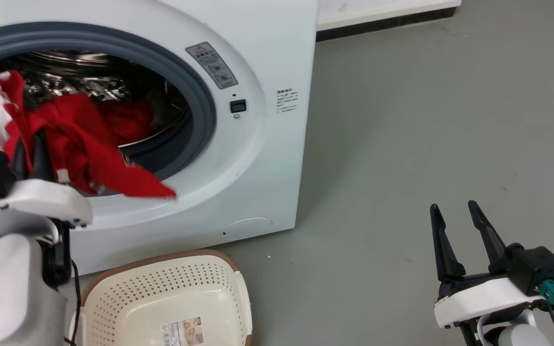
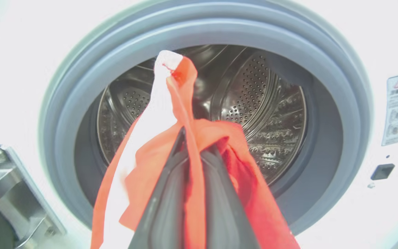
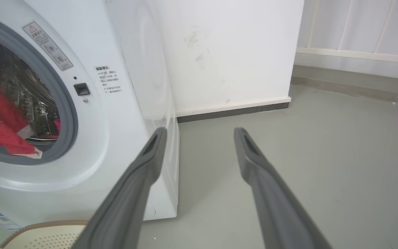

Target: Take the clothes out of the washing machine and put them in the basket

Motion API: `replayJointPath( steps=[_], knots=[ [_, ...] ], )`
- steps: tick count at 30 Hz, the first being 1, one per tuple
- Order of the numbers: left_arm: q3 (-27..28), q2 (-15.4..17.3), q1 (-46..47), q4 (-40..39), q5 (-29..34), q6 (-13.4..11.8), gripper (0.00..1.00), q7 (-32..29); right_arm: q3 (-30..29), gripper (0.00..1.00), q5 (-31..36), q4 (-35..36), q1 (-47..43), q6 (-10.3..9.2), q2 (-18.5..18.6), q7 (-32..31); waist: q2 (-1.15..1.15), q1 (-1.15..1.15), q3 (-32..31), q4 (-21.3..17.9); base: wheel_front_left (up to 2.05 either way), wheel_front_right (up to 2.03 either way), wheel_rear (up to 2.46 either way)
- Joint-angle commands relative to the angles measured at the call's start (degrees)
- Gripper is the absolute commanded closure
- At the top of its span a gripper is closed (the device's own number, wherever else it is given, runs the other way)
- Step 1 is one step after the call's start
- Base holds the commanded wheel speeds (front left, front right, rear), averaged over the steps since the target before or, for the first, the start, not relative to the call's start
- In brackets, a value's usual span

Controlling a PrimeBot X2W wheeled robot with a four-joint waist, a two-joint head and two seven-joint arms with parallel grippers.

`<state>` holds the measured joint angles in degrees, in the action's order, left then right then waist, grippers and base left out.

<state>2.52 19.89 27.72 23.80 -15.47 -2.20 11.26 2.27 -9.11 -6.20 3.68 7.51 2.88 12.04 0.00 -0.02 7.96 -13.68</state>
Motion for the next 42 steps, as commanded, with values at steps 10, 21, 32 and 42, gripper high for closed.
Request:
replayJointPath(
  steps=[10,21,32,42],
  knots=[
    [-1.45,-4.52,-17.73,-21.28,-0.69,-4.04,1.00,-5.01,-0.33,0.00,0.83,2.81,-2.38,-0.04,0.00,-1.80,0.00,0.02,-1.63,4.00,0.00,0.00,0.00],
    [-5.98,-9.68,-32.49,-27.36,-1.47,-6.42,1.00,-8.39,0.40,0.00,2.25,5.37,-2.28,-0.04,0.00,-3.80,0.00,0.02,-0.16,8.13,0.00,0.00,0.00],
    [-6.94,-12.83,-25.14,-8.12,-3.96,-4.78,1.00,-2.47,1.41,0.00,2.24,8.04,2.79,-0.04,0.00,-3.81,0.00,0.02,11.62,5.43,0.00,0.00,0.00],
    [-6.09,-11.19,-8.79,13.58,-4.10,-3.18,1.00,1.46,2.79,0.00,0.36,7.09,9.15,-0.04,-0.03,-1.15,0.00,0.02,25.59,-0.05,0.00,0.00,0.00]
  ],
)
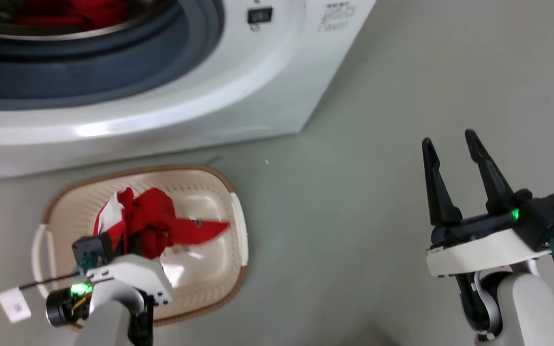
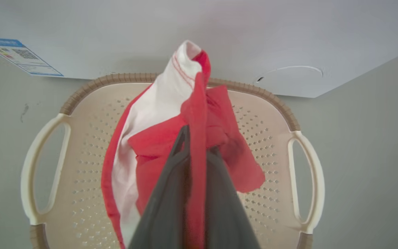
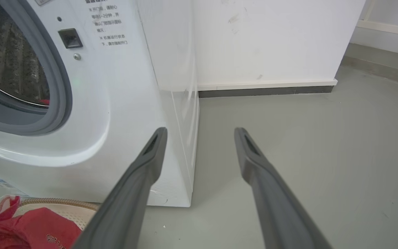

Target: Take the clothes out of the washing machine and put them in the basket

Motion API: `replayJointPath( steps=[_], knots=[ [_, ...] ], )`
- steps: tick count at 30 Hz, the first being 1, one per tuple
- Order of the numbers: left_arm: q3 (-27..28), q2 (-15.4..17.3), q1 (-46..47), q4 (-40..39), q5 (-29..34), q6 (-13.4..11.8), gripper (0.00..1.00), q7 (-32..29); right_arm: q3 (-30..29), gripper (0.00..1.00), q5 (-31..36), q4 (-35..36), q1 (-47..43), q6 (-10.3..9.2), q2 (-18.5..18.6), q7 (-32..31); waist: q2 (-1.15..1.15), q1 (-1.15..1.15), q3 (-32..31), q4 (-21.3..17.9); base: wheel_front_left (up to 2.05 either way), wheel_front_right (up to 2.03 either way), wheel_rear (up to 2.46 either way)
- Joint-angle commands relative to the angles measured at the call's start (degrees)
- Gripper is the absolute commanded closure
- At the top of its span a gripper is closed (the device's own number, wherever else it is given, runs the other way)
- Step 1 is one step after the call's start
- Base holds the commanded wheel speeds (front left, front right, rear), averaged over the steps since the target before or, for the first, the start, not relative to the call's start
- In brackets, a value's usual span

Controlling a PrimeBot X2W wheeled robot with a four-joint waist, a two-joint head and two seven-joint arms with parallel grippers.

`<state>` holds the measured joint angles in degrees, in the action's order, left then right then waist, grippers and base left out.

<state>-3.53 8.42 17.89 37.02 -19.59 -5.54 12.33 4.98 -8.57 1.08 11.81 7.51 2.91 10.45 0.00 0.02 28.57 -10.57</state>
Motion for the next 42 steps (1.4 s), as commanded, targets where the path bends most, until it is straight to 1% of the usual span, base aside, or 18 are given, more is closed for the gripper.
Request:
replayJointPath(
  steps=[1,7,13,18,22,23,24,25,31,37,42],
  knots=[
    [0.04,0.48,2.71,2.57,0.00,0.37,1.00,0.60,0.32,0.00,-0.62,-0.42,1.53,-0.04,-0.06,0.71,0.00,-0.02,6.05,-3.52,0.00,0.00,0.00],
    [-0.54,1.58,11.15,14.55,0.44,1.00,1.00,1.14,1.68,0.00,-1.22,-1.87,4.31,-0.04,-0.06,2.28,0.00,-0.02,11.40,-4.89,0.00,0.00,0.00],
    [-1.05,2.64,17.56,24.33,0.66,1.85,1.00,0.92,2.48,0.00,-1.54,-2.81,6.36,-0.04,-0.04,3.29,0.00,-0.02,14.54,-5.63,0.00,0.00,0.00],
    [-1.49,3.30,21.15,30.27,0.42,2.14,1.00,0.19,2.80,0.00,-1.88,-4.10,7.56,-0.04,-0.04,3.86,0.00,-0.02,15.39,-6.01,0.00,0.00,0.00],
    [-1.07,3.22,22.09,33.70,-0.53,2.46,1.00,-1.31,2.90,0.00,-2.06,-5.29,8.12,-0.04,-0.03,4.21,0.00,-0.02,14.25,-6.44,0.00,0.00,0.00],
    [-0.81,3.05,21.90,34.23,-1.06,2.60,0.84,-1.93,2.89,0.00,-2.16,-5.61,8.10,-0.04,-0.04,4.30,0.00,-0.02,13.67,-6.51,0.00,0.00,0.00],
    [-0.79,2.95,21.50,34.71,-1.17,2.68,0.53,-2.49,2.85,0.00,-2.24,-5.93,8.01,-0.04,-0.03,4.32,0.00,-0.02,12.92,-6.52,0.00,0.00,0.00],
    [-0.91,2.91,21.06,35.05,-1.23,2.89,0.00,-2.71,2.84,0.00,-2.40,-6.16,7.84,-0.04,-0.03,4.40,0.00,-0.02,12.17,-6.53,0.00,0.00,0.00],
    [-0.81,1.80,17.96,36.16,-2.47,4.34,0.00,-3.12,2.00,0.00,-1.87,-7.44,6.05,-0.04,-0.03,4.64,0.00,-0.02,5.73,-5.56,0.00,0.00,0.00],
    [-1.43,0.65,15.38,36.30,-2.66,6.09,0.00,0.02,0.63,0.00,-0.75,-7.90,3.51,-0.04,-0.04,4.55,0.00,-0.02,-1.81,-3.36,0.00,0.00,0.00],
    [-1.81,1.06,14.33,34.30,-2.25,6.91,0.00,2.44,-0.30,0.00,0.38,-7.12,0.78,-0.04,-0.02,3.14,0.00,-0.02,-7.08,-1.70,0.00,0.00,0.00]
  ],
)
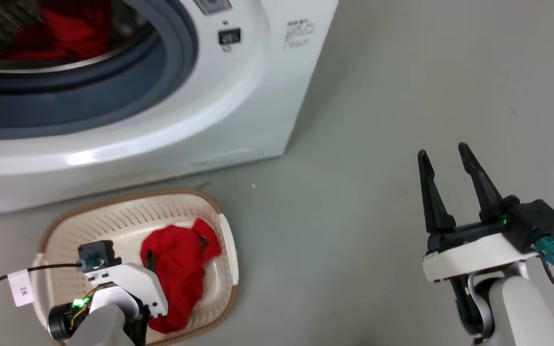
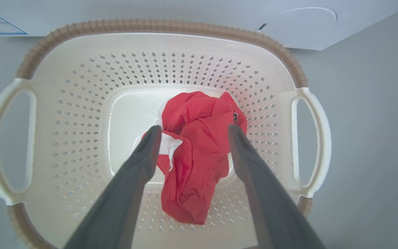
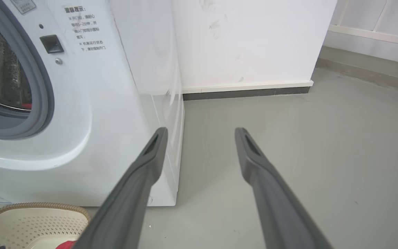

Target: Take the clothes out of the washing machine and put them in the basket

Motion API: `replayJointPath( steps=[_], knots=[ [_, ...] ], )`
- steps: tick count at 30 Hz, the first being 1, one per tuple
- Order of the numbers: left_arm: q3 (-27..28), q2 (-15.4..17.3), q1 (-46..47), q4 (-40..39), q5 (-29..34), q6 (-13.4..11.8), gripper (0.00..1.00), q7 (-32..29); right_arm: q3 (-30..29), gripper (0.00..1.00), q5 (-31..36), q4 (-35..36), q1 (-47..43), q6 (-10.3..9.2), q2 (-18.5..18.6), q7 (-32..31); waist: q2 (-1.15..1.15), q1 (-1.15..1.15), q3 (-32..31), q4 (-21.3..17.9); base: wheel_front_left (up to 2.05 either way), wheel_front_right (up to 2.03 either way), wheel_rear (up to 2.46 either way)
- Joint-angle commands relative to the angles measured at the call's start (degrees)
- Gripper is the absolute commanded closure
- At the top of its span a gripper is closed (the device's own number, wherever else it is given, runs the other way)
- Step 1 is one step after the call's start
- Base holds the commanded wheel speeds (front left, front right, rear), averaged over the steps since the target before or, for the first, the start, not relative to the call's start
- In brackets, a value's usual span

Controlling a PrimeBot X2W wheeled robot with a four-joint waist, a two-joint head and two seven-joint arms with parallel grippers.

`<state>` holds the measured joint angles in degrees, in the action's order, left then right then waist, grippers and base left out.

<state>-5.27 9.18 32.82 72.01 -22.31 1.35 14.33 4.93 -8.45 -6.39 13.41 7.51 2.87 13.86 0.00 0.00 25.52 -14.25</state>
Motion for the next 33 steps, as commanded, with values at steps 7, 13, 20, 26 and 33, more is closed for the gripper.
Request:
replayJointPath(
  steps=[7,13,20,26,33],
  knots=[
    [0.91,0.40,-4.30,-12.69,2.12,-1.66,0.00,0.94,-1.49,0.00,1.65,2.40,-4.55,-0.04,0.01,-2.56,0.00,0.00,-9.15,4.23,0.00,0.00,0.00],
    [3.61,-0.20,-9.38,-29.07,5.00,-4.07,0.00,0.93,-1.98,0.00,2.10,4.39,-6.96,-0.04,0.00,-4.27,0.00,0.00,-11.48,5.67,0.00,0.00,0.00],
    [5.63,0.22,-11.53,-41.23,7.62,-4.95,0.00,0.93,-1.91,0.00,1.77,6.03,-7.83,-0.04,0.01,-5.31,0.00,0.00,-11.78,5.48,0.00,0.00,0.00],
    [5.66,3.26,-5.81,-44.18,9.00,-4.44,0.00,0.12,-1.08,0.00,0.79,6.72,-6.63,-0.04,0.00,-4.88,0.00,0.00,-8.90,3.16,0.00,0.00,0.00],
    [4.52,8.86,4.97,-43.81,11.16,-3.44,0.00,-5.85,-0.12,0.00,-1.41,5.08,-4.18,-0.04,-0.02,-2.93,0.00,0.00,-3.00,-1.33,0.00,0.00,0.00]
  ],
)
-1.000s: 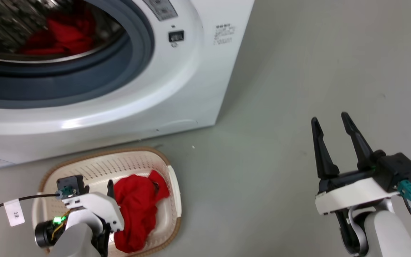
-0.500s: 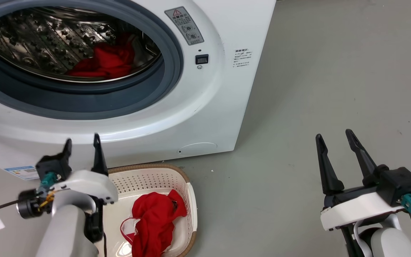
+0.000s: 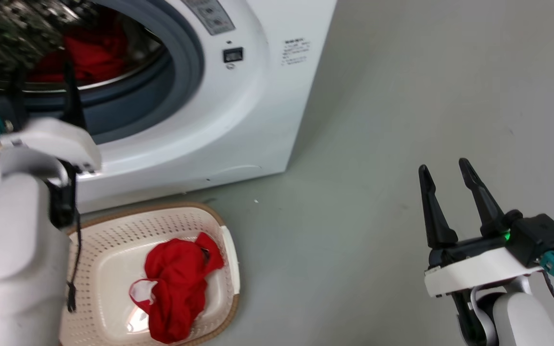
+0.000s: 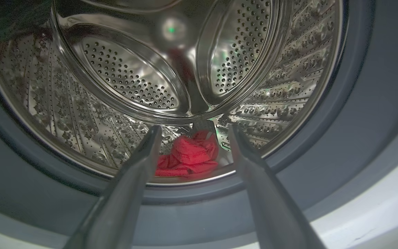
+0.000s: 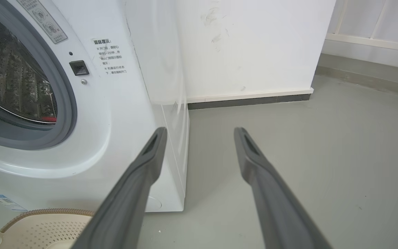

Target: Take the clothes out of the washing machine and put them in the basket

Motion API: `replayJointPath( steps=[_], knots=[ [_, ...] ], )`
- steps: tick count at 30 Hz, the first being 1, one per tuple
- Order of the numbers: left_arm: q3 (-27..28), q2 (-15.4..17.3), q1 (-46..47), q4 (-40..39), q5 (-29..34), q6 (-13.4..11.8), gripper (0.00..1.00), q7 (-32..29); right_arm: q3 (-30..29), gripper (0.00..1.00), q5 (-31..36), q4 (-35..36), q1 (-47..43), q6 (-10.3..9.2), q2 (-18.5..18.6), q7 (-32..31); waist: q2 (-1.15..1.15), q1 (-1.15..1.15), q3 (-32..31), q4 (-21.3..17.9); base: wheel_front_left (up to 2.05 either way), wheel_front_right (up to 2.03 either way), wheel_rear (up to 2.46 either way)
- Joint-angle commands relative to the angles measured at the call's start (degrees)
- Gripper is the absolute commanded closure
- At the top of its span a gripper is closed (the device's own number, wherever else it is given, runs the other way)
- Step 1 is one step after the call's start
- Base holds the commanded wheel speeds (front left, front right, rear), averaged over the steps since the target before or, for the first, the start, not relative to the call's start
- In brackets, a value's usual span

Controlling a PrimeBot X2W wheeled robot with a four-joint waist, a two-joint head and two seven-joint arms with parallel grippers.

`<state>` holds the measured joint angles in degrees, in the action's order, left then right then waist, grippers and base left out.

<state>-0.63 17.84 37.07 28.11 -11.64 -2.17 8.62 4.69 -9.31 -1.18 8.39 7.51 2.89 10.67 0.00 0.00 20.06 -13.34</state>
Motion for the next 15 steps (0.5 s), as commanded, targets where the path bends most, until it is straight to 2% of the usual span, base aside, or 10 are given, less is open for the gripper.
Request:
replayJointPath(
  steps=[1,6,15],
  knots=[
    [-0.25,1.16,2.18,0.28,0.76,0.18,0.00,-1.46,0.45,0.00,-0.88,-0.48,1.37,-0.04,-0.03,0.62,0.00,0.00,3.55,-3.05,0.00,0.00,0.00],
    [-0.54,5.69,9.66,1.35,1.91,1.03,0.00,-7.67,1.95,0.00,-3.44,-2.87,3.78,-0.04,-0.03,2.64,0.00,0.00,8.61,-6.79,0.00,0.00,0.00],
    [-1.02,14.35,22.91,5.59,3.32,3.22,0.00,-22.78,5.34,0.00,-7.79,-7.15,8.27,-0.04,-0.06,4.44,0.00,0.00,16.36,-12.37,0.00,0.00,0.00]
  ],
)
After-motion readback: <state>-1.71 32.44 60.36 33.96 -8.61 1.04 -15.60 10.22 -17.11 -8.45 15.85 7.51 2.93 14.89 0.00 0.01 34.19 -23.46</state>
